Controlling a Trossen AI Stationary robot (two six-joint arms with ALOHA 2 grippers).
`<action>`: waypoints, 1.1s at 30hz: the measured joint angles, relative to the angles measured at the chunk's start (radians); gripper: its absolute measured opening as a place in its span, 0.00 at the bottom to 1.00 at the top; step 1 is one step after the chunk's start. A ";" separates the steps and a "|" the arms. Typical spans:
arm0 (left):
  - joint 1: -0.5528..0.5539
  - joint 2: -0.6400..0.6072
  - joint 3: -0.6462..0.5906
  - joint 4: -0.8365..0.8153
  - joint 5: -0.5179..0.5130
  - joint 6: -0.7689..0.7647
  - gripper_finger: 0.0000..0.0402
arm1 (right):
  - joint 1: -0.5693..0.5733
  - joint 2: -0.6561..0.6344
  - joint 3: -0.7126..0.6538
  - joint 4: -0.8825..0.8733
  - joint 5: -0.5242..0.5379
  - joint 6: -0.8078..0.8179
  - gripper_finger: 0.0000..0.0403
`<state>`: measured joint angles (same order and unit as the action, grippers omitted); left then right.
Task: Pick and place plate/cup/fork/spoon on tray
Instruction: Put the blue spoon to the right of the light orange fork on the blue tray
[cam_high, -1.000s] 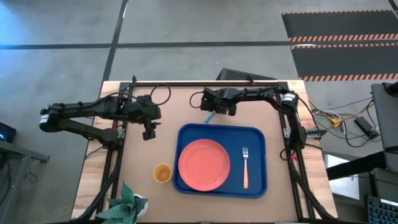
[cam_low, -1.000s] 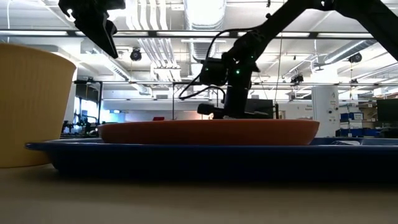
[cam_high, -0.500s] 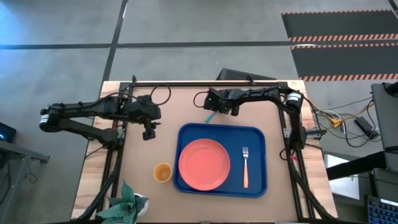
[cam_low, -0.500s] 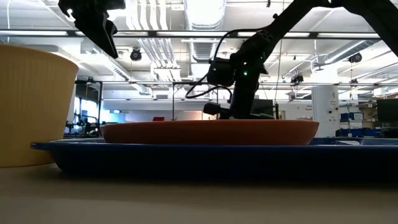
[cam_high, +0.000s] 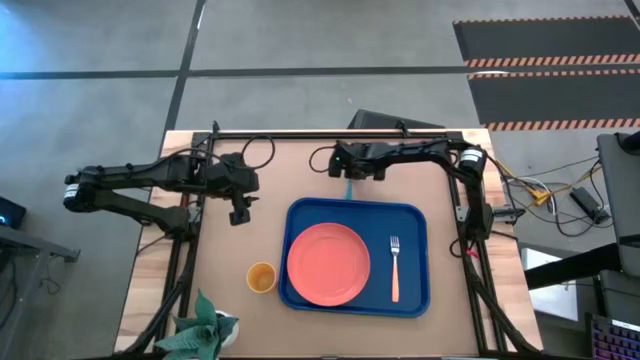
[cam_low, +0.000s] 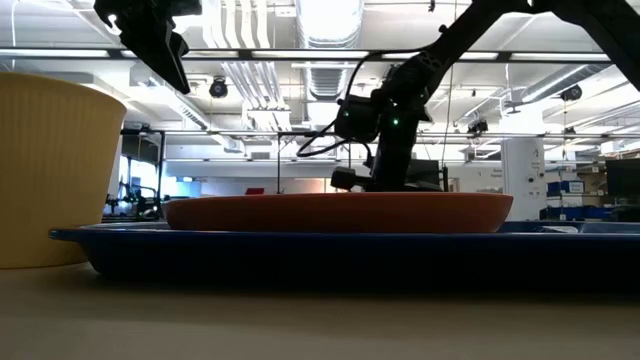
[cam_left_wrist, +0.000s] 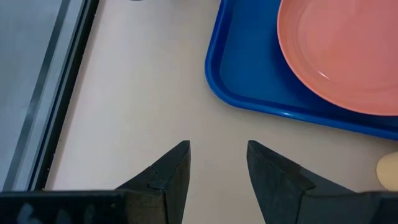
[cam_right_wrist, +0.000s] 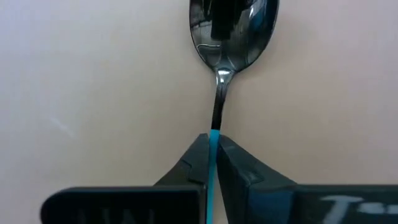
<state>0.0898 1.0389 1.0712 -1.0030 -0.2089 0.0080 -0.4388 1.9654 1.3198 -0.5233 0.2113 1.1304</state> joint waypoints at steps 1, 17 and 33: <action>0.000 0.000 0.000 0.000 0.000 0.000 0.35 | 0.003 -0.017 0.007 -0.005 0.012 -0.011 0.02; 0.002 0.002 0.001 0.044 -0.002 0.007 0.35 | 0.143 -0.408 0.162 -0.484 0.095 -0.028 0.02; 0.002 0.002 0.001 0.049 -0.005 0.007 0.35 | 0.829 -0.346 0.129 -0.800 -0.012 0.939 0.02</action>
<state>0.0921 1.0409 1.0721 -0.9536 -0.2142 0.0151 0.3901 1.6198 1.4490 -1.3237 0.1993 2.0693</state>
